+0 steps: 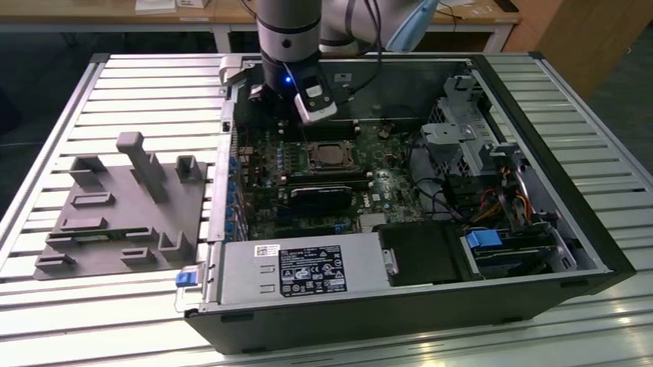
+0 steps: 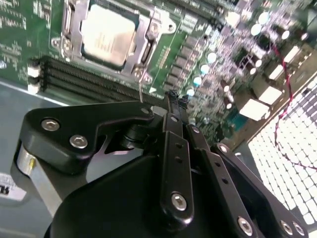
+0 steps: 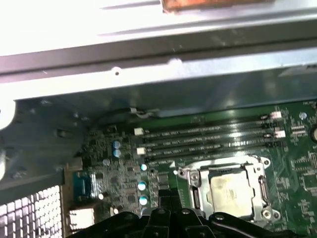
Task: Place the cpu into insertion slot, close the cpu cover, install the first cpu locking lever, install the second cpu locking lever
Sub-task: 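Install the first cpu locking lever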
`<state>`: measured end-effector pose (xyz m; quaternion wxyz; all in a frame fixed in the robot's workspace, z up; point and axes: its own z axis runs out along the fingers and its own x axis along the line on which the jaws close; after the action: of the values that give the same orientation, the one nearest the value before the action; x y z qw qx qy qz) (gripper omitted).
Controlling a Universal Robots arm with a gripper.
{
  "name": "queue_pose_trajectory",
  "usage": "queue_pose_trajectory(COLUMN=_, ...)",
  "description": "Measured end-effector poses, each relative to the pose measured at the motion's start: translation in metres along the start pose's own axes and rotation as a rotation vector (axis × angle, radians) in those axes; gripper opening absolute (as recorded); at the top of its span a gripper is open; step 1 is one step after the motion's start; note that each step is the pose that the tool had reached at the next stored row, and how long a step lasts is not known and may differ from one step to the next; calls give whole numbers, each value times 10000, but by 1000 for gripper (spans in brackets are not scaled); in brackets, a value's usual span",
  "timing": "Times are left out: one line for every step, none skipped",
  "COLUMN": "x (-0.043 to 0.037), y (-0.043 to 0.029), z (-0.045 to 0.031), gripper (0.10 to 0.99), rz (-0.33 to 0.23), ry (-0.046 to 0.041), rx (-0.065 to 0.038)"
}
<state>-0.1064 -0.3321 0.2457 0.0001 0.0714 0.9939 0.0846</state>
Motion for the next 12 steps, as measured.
queue_pose_trajectory(x=6, y=0, z=-5, gripper=102, rz=0, ry=14, rx=-99)
queue_pose_trajectory(x=12, y=0, z=-10, gripper=102, rz=2, ry=26, rx=-190)
queue_pose_trajectory(x=17, y=0, z=-13, gripper=102, rz=3, ry=40, rx=-293)
queue_pose_trajectory(x=21, y=-1, z=-15, gripper=102, rz=4, ry=57, rx=-405)
queue_pose_trajectory(x=25, y=-2, z=-15, gripper=102, rz=5, ry=72, rx=-495)
queue_pose_trajectory(x=28, y=-2, z=-15, gripper=102, rz=7, ry=81, rx=-561)
queue_pose_trajectory(x=31, y=-2, z=-15, gripper=102, rz=7, ry=91, rx=-639)
queue_pose_trajectory(x=33, y=-3, z=-15, gripper=102, rz=8, ry=106, rx=-742)
queue_pose_trajectory(x=35, y=-5, z=-16, gripper=102, rz=9, ry=119, rx=-831)
queue_pose_trajectory(x=35, y=-6, z=-15, gripper=102, rz=11, ry=131, rx=-918)
queue_pose_trajectory(x=36, y=-7, z=-15, gripper=102, rz=11, ry=142, rx=-995)
queue_pose_trajectory(x=37, y=-9, z=-14, gripper=102, rz=13, ry=154, rx=-1074)
